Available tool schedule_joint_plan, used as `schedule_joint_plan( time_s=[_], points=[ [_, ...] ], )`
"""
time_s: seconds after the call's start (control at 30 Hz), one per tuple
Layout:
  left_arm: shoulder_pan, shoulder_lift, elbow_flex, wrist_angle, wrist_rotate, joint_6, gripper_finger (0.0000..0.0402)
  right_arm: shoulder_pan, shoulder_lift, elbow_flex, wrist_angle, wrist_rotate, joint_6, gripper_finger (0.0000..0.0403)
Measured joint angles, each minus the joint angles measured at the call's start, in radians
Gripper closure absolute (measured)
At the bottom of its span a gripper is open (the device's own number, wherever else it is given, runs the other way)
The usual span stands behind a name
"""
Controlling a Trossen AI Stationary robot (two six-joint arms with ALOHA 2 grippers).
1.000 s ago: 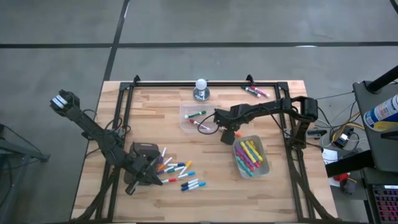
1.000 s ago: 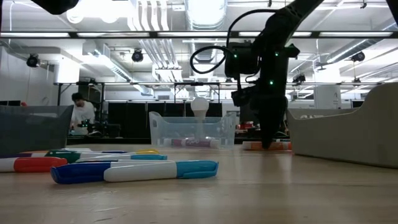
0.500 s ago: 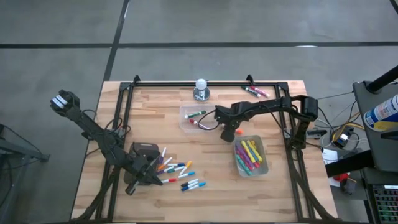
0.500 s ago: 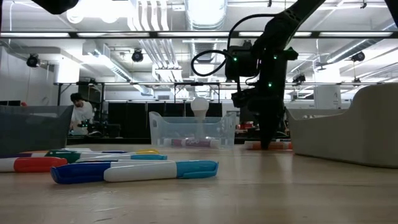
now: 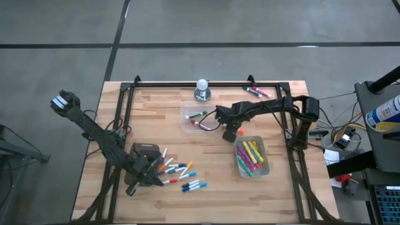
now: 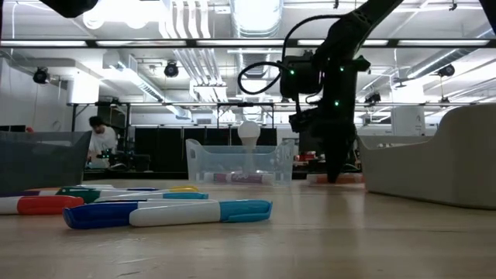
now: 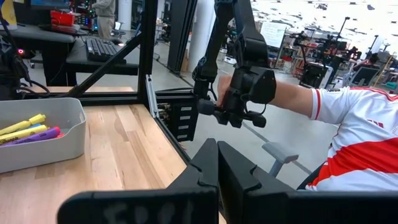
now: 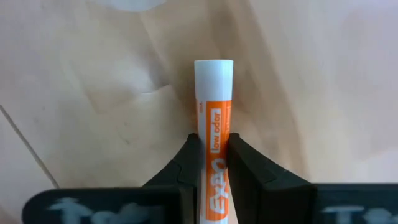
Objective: Pick & Place Markers
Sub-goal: Put the orange dry erase marker into the transparent bin
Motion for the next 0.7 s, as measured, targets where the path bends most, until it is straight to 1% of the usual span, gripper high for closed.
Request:
schedule_joint_plan(
  time_s=[0.27,0.4,0.47,0.6,0.7],
  points=[
    [0.000,0.000,0.000,0.000,0.000,0.000,0.0401,0.000,-0.003,0.148,-0.174,0.134,0.004,0.0358],
    [0.000,0.000,0.000,0.000,0.000,0.000,0.0401,0.000,-0.003,0.243,-0.279,0.236,0.024,0.0358],
    [0.000,0.000,0.000,0.000,0.000,0.000,0.0401,0.000,-0.003,0.288,-0.304,0.270,0.030,0.0358],
    [0.000,0.000,0.000,-0.001,0.000,0.000,0.0401,0.001,-0.003,0.371,-0.277,0.268,0.015,0.0358],
    [0.000,0.000,0.000,-0.001,0.000,-0.001,0.0401,0.012,-0.003,0.418,-0.198,0.228,-0.020,0.0358]
  ],
)
